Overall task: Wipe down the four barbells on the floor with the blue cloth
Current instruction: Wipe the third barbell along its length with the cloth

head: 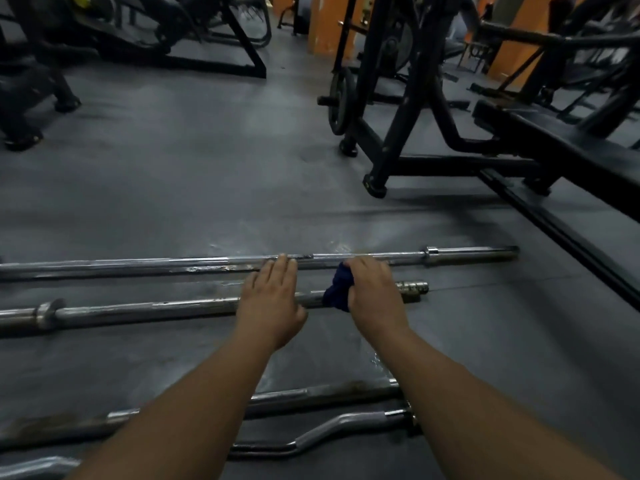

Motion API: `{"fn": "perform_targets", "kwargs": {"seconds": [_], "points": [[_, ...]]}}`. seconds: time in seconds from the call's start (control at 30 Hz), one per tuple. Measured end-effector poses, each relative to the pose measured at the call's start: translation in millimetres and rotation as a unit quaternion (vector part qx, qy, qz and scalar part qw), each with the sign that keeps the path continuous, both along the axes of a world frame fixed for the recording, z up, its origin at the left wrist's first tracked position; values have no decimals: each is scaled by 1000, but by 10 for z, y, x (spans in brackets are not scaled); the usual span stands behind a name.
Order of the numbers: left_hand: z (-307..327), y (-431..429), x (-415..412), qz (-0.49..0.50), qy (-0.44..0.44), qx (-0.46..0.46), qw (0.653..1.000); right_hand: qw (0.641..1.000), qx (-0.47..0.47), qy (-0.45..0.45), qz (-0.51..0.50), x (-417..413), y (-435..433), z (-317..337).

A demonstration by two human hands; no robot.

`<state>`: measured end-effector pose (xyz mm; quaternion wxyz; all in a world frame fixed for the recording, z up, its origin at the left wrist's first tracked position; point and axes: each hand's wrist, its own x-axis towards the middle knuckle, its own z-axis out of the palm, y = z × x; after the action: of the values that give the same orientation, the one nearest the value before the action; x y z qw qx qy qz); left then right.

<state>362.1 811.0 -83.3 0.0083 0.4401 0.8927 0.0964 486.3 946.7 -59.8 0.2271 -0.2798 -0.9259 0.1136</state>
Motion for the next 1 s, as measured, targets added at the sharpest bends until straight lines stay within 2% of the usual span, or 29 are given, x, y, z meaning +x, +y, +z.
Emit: {"fn": "perform_targets", "kwargs": {"seconds": [0.17, 0.33, 0.53, 1.0], "points": [[-344, 403, 145, -35, -17, -41, 998, 999, -26, -20, -37, 69, 442, -288], [-552, 598, 62, -18, -21, -71, 997, 996, -43, -44, -60, 63, 776, -458], [-585, 852, 99, 9, -28, -67, 997, 993, -65, -95, -39, 208, 1071, -620], [-434, 1379, 585, 41, -22, -63, 997, 995, -83, -48, -4, 560, 1636, -547]]}}
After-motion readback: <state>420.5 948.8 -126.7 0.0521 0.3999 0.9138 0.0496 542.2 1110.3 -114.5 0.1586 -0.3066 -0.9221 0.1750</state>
